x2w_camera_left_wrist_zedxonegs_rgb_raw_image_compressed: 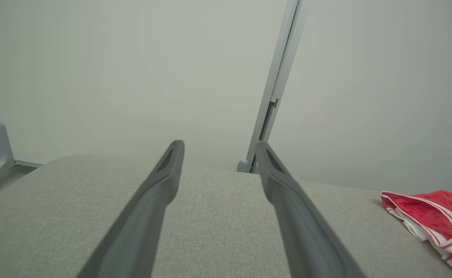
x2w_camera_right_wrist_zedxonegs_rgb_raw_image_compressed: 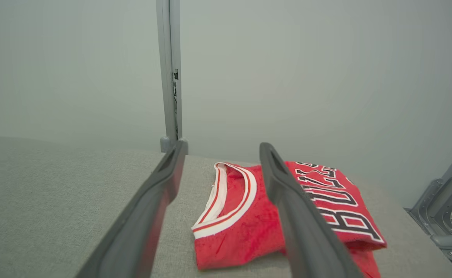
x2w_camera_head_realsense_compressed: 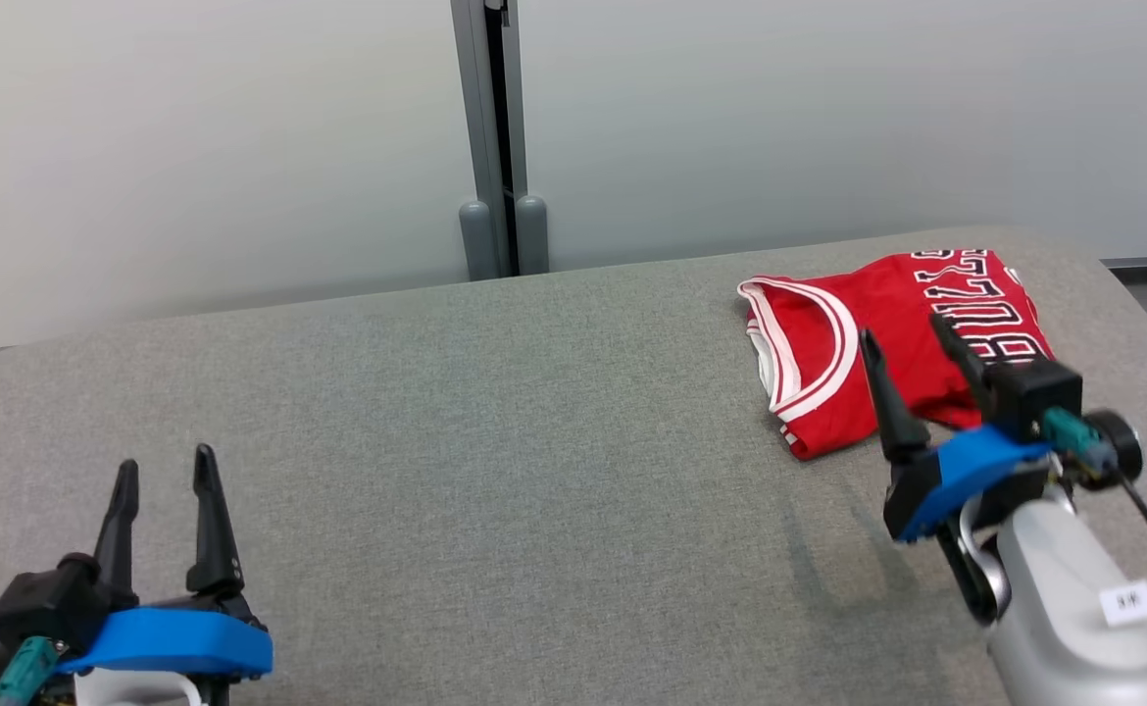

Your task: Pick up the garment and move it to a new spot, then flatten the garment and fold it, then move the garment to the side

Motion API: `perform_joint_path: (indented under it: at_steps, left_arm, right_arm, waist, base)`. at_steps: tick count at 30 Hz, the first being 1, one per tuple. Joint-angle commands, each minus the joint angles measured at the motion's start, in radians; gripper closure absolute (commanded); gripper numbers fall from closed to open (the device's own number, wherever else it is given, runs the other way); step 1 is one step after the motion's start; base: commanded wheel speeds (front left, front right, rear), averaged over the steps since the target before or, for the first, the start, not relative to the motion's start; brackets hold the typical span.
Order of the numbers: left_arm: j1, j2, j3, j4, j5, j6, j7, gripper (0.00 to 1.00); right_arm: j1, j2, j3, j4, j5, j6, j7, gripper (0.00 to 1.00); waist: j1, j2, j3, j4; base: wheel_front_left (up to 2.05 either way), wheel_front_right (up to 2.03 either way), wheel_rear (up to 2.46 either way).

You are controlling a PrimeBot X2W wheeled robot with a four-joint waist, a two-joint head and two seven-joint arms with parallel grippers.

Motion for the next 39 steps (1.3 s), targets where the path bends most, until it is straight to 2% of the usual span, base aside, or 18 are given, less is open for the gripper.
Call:
perform_joint_path:
  at_steps: [1, 12, 32, 33, 36, 39]
  left_arm:
    - [0.01, 0.004, -0.004, 0.009, 0.006, -0.001, -0.002, 0.0]
    - [0.018, 0.01, -0.039, 0.111, 0.021, -0.029, -0.004, 0.0]
    - [-0.012, -0.016, -0.015, 0.183, 0.029, -0.05, -0.004, 0.0]
    - [0.001, -0.016, -0.019, 0.183, 0.022, -0.046, 0.0, 1.0]
    - [0.023, -0.028, -0.021, 0.205, 0.015, -0.046, 0.007, 1.0]
    - [0.014, -0.032, -0.009, 0.203, -0.035, -0.047, 0.028, 1.0]
  right_arm:
    - [0.027, 0.004, -0.003, -0.017, 0.003, 0.0, -0.002, 0.0]
    - [0.29, 0.055, -0.051, -0.26, 0.05, 0.0, -0.002, 0.0]
    - [0.31, 0.055, -0.034, -0.263, 0.066, 0.0, -0.002, 0.0]
    - [0.307, 0.057, -0.035, -0.263, 0.065, 0.0, 0.0, 1.0]
    - [0.321, 0.061, -0.036, -0.241, 0.07, 0.0, 0.006, 1.0]
    - [0.318, 0.063, -0.053, -0.243, 0.127, 0.0, 0.028, 1.0]
  waist:
    - [0.0003, 0.0004, -0.003, -0.001]
    - [0.0003, 0.0004, -0.03, -0.008]
    - [0.0003, 0.0004, -0.046, -0.009]
    - [0.0003, 0.0004, -0.046, -0.009]
    - [0.0003, 0.0004, -0.046, -0.008]
    - [0.0003, 0.0004, -0.045, -0.006]
  base:
    - [0.0, 0.0, 0.0]
    - [0.0, 0.0, 0.0]
    - [0.0, 0.0, 0.0]
    - [0.0, 0.0, 0.0]
    - [0.0, 0.0, 0.0]
    - [0.0, 0.0, 0.0]
